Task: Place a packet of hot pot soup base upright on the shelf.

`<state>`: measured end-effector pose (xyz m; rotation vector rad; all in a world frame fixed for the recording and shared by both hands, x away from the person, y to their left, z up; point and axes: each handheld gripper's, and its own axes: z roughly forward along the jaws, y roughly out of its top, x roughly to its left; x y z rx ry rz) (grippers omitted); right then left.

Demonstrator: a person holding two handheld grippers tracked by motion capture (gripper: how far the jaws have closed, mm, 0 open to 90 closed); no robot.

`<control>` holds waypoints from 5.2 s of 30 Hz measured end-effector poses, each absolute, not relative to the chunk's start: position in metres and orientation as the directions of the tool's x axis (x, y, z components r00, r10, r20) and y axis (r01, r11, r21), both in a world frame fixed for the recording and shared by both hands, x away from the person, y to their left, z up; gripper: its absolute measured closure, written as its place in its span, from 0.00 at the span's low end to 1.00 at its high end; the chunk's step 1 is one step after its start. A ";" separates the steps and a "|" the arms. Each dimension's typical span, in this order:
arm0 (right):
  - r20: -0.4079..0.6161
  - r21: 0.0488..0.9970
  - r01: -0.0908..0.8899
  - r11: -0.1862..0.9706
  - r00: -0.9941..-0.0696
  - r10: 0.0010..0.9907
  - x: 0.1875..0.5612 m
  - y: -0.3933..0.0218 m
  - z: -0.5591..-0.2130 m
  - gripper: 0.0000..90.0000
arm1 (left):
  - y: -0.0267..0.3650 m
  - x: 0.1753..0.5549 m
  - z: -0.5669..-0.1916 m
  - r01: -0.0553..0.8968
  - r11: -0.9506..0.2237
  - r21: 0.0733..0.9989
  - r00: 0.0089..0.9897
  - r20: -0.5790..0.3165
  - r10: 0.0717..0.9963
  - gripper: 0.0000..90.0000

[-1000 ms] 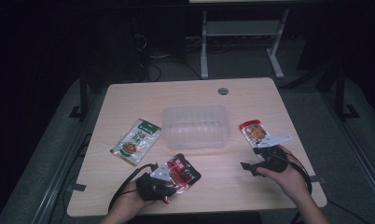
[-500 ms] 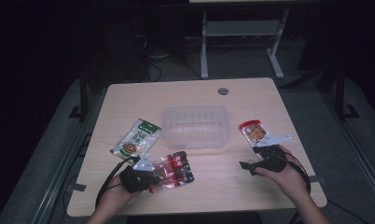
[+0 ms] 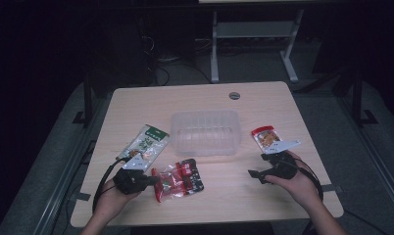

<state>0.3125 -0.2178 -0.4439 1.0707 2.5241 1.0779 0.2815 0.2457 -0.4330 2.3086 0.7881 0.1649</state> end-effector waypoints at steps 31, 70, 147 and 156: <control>0.118 0.698 0.485 0.527 -0.804 0.583 0.308 -0.178 -0.435 0.19 | 0.246 0.282 -0.449 0.549 -0.588 0.594 0.783 -0.120 0.610 1.00; 0.241 0.693 0.447 0.566 -0.883 0.402 0.338 -0.069 -0.427 0.19 | 0.248 0.283 -0.453 0.566 -0.589 0.577 0.774 -0.125 0.621 1.00; 0.348 0.749 0.372 0.548 -0.925 0.152 0.332 -0.046 -0.408 1.00 | 0.211 0.303 -0.438 0.516 -0.516 0.684 0.796 -0.160 0.583 1.00; 0.332 0.773 0.349 0.530 -0.934 0.131 0.327 -0.058 -0.396 1.00 | 0.178 0.301 -0.432 0.449 -0.546 0.707 0.850 -0.151 0.504 1.00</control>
